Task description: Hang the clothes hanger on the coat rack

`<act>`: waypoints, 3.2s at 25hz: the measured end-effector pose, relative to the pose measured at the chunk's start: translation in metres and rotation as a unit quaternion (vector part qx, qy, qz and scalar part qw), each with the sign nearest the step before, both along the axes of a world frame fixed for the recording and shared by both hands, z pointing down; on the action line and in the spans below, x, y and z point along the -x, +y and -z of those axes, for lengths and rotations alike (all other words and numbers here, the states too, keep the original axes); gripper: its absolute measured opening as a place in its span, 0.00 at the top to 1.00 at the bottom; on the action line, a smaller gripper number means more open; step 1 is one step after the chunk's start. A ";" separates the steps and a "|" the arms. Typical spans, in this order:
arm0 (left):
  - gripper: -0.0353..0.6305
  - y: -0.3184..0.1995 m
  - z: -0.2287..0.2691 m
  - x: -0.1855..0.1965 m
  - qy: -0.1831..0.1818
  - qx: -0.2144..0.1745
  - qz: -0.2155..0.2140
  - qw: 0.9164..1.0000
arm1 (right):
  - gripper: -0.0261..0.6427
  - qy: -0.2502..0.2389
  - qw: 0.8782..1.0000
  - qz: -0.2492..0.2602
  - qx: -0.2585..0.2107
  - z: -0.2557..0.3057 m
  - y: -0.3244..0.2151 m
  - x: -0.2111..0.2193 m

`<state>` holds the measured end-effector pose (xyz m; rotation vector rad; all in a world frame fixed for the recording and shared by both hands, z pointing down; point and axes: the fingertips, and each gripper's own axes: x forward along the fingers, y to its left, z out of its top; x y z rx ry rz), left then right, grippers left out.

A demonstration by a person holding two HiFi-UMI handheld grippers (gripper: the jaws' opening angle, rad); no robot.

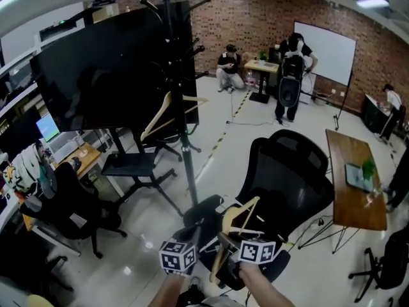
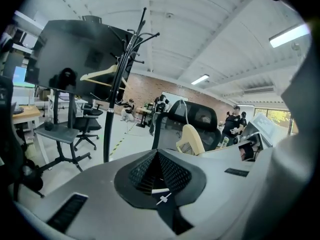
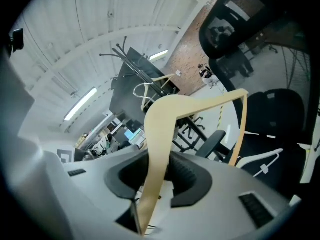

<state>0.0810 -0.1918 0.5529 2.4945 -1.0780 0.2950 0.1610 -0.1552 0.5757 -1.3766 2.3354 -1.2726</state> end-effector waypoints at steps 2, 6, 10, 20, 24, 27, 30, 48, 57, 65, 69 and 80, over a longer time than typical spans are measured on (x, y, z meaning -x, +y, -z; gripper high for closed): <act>0.96 0.000 0.015 0.006 0.003 -0.013 0.010 1.000 | 0.76 0.000 1.000 0.012 -0.014 0.017 -0.004 0.001; 0.96 0.001 0.040 0.016 0.006 -0.032 0.024 0.999 | 0.76 -0.006 0.999 0.031 -0.042 0.050 -0.011 0.006; 0.96 0.006 0.058 0.025 0.009 -0.046 0.039 0.998 | 0.76 -0.008 0.996 0.060 -0.065 0.077 -0.015 0.018; 0.96 0.012 0.094 0.065 0.020 -0.077 0.072 0.994 | 0.76 -0.021 0.986 0.131 -0.099 0.120 -0.006 0.069; 0.96 0.004 0.116 0.088 0.026 -0.094 0.077 0.992 | 0.75 -0.033 0.981 0.153 -0.117 0.147 -0.010 0.093; 0.96 0.002 0.135 0.112 0.035 -0.107 0.078 0.991 | 0.76 -0.041 0.976 0.166 -0.138 0.172 -0.012 0.117; 0.96 -0.001 0.152 0.138 0.041 -0.119 0.078 0.989 | 0.75 -0.054 0.972 0.171 -0.153 0.195 -0.016 0.143; 0.96 -0.045 0.197 0.264 0.069 -0.163 0.067 0.982 | 0.76 -0.067 0.956 0.186 -0.216 0.282 -0.058 0.272; 0.96 -0.055 0.215 0.303 0.077 -0.177 0.044 0.980 | 0.75 -0.056 0.955 0.188 -0.220 0.308 -0.094 0.303; 0.96 -0.052 0.221 0.319 0.078 -0.182 0.011 0.980 | 0.75 -0.049 0.954 0.181 -0.233 0.333 -0.124 0.323; 0.96 -0.059 0.225 0.323 0.081 -0.183 0.012 0.980 | 0.75 -0.059 0.951 0.191 -0.234 0.342 -0.137 0.329; 0.96 -0.113 0.240 0.305 0.074 -0.196 0.014 0.978 | 0.75 -0.122 0.936 0.226 -0.242 0.364 -0.197 0.325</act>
